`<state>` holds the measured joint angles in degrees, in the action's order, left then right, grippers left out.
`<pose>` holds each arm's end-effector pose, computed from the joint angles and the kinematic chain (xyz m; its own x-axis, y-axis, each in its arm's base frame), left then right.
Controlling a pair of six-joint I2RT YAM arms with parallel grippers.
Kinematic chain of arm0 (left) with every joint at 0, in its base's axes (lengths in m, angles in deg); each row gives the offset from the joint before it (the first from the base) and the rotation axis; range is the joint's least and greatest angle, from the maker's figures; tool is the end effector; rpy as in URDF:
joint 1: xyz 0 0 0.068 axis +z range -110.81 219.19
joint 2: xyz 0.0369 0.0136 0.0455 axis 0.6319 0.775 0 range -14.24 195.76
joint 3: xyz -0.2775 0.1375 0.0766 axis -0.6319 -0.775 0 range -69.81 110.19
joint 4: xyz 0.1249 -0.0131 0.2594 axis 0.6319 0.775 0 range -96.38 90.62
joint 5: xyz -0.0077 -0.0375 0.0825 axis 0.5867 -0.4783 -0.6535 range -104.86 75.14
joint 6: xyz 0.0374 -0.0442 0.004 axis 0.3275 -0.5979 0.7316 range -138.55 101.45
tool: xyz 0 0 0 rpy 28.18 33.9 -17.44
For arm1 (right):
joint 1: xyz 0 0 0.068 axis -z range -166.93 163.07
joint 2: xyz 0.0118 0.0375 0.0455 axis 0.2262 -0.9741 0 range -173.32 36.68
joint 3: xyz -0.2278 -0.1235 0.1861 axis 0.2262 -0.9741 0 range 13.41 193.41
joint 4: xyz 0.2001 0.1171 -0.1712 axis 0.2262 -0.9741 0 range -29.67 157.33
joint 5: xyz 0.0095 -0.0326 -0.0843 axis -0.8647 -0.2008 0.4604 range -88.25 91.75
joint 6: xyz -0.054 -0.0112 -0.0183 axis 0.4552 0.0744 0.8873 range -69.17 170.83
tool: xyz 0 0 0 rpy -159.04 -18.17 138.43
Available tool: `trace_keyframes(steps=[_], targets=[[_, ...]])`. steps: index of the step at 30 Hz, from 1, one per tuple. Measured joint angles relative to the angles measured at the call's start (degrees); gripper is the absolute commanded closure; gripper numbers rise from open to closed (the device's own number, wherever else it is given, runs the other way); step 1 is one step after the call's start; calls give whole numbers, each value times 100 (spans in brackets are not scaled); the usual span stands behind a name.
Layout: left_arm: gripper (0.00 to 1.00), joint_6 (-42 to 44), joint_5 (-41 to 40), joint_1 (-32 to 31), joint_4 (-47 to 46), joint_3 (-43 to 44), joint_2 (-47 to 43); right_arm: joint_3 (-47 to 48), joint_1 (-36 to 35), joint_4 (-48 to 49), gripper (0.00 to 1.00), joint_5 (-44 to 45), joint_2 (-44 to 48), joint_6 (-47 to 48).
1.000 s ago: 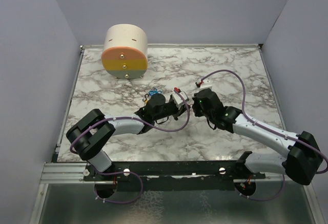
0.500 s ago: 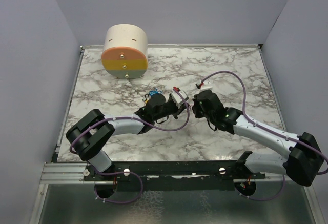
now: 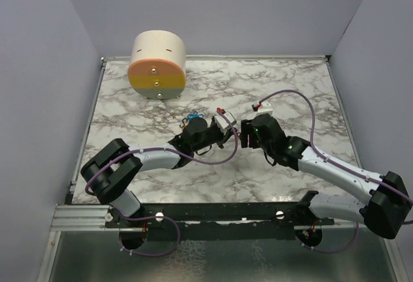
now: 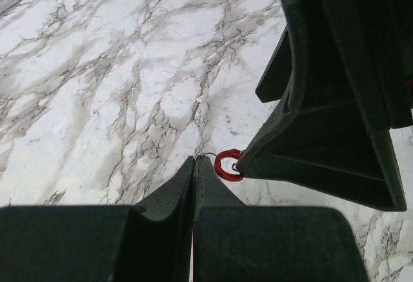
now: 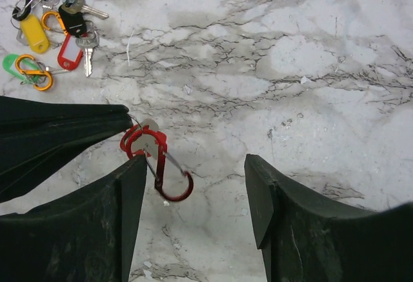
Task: Put the keys on the keyring
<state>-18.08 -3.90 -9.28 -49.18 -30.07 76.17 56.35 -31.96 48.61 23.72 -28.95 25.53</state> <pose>0.2299 -0.2715 0.2359 -0.0836 0.1067 -0.9908 0.8605 0.5091 -0.0178 0.1886 0.1668 0.2727 -0.6182 -0.0581 -0.7838 -0.2141 0.9720 0.0968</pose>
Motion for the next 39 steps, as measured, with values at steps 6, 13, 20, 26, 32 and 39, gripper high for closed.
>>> trace_keyframes(steps=[6,13,20,26,32,39], targets=[[100,4,-229,166,52,-4,-164,-61,0,-155,38,142,105,-13],[100,-11,-396,348,83,-24,-310,-136,0,-232,38,184,105,-13],[100,-81,-435,431,114,-81,-310,-136,0,-232,38,229,105,-11],[100,-402,-645,660,138,-168,-310,-136,0,-229,38,245,103,-9],[100,-870,-907,935,149,-271,-212,-214,0,-210,38,243,79,7],[100,-1185,-957,1102,199,-271,81,-304,0,-111,37,238,22,13]])
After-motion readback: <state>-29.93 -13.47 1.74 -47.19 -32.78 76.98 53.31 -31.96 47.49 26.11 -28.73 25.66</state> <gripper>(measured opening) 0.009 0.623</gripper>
